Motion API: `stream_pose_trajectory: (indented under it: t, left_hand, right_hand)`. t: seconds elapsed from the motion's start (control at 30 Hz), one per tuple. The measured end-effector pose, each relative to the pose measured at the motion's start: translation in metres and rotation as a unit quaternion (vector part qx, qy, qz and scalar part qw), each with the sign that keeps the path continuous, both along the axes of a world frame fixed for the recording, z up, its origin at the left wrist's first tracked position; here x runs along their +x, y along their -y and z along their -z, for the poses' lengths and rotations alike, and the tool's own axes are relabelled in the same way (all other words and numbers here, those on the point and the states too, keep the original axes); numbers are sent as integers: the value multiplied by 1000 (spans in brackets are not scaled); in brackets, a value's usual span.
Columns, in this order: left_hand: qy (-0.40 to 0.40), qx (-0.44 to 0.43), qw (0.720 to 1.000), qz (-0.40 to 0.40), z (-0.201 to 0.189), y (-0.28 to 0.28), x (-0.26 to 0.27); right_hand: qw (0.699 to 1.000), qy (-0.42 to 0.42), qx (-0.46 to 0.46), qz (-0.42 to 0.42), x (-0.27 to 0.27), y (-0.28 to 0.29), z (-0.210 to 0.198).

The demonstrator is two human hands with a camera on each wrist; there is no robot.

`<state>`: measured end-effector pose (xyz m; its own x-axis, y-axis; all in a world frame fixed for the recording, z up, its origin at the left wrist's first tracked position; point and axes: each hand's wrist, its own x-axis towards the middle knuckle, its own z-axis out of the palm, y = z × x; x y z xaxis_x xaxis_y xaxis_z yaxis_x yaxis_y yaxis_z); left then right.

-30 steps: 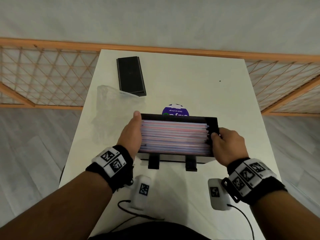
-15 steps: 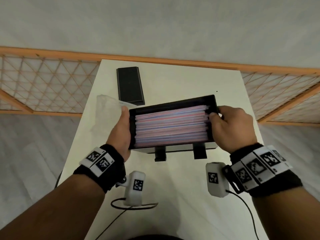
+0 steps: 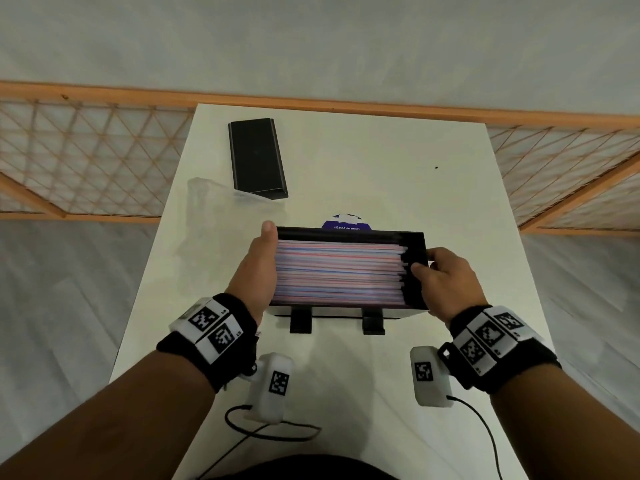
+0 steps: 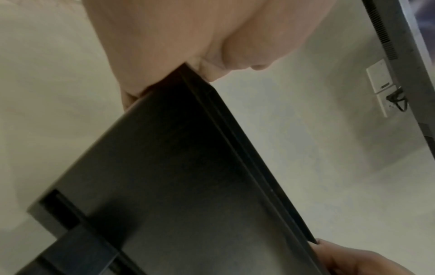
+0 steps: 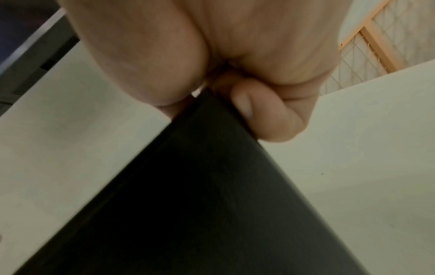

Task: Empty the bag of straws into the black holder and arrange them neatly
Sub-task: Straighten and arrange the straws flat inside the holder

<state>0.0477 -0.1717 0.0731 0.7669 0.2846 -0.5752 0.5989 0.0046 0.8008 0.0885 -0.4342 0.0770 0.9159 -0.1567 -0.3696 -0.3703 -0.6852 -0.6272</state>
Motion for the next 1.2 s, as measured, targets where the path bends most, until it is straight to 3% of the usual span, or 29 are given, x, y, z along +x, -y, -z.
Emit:
stream_pose_trajectory:
  t: [0.07,0.13,0.17,0.23,0.3,0.4,0.47,0.67,0.83,1.2]
  left_hand:
    - [26,91,996,-5,-10,0,5]
    - [82,207,974,-28,-24,1,9]
    - [114,226,967,-32,-30,2,11]
    - [152,169,973,-39,-34,5,17]
    - [116,59,989,-68,-35,10,23]
    - [31,-76,992,-91,-39,18,28]
    - [5,-115,990,-84,-38,22,28]
    - [-30,-130,990,-50,-34,31,31]
    - [-71,-150,986,-14,-31,35,32]
    - [-105,-107,989,7,-23,39,38]
  right_hand:
    - [999,29,-18,7,2,0,-12]
    - [995,91,-25,24,4,-4,-27]
    - [994,105,-6,33,7,-8,-32]
    - [992,60,101,54,11,-21,-34]
    - [972,-37,219,81,14,-36,-29]
    - [952,-99,271,103,19,-54,-16]
    - [943,-111,291,117,21,-61,-10]
    - [907,-159,361,147,20,-70,-10]
    - [904,-185,359,141,19,-66,-14]
    - [893,-208,378,128,25,-69,-12]
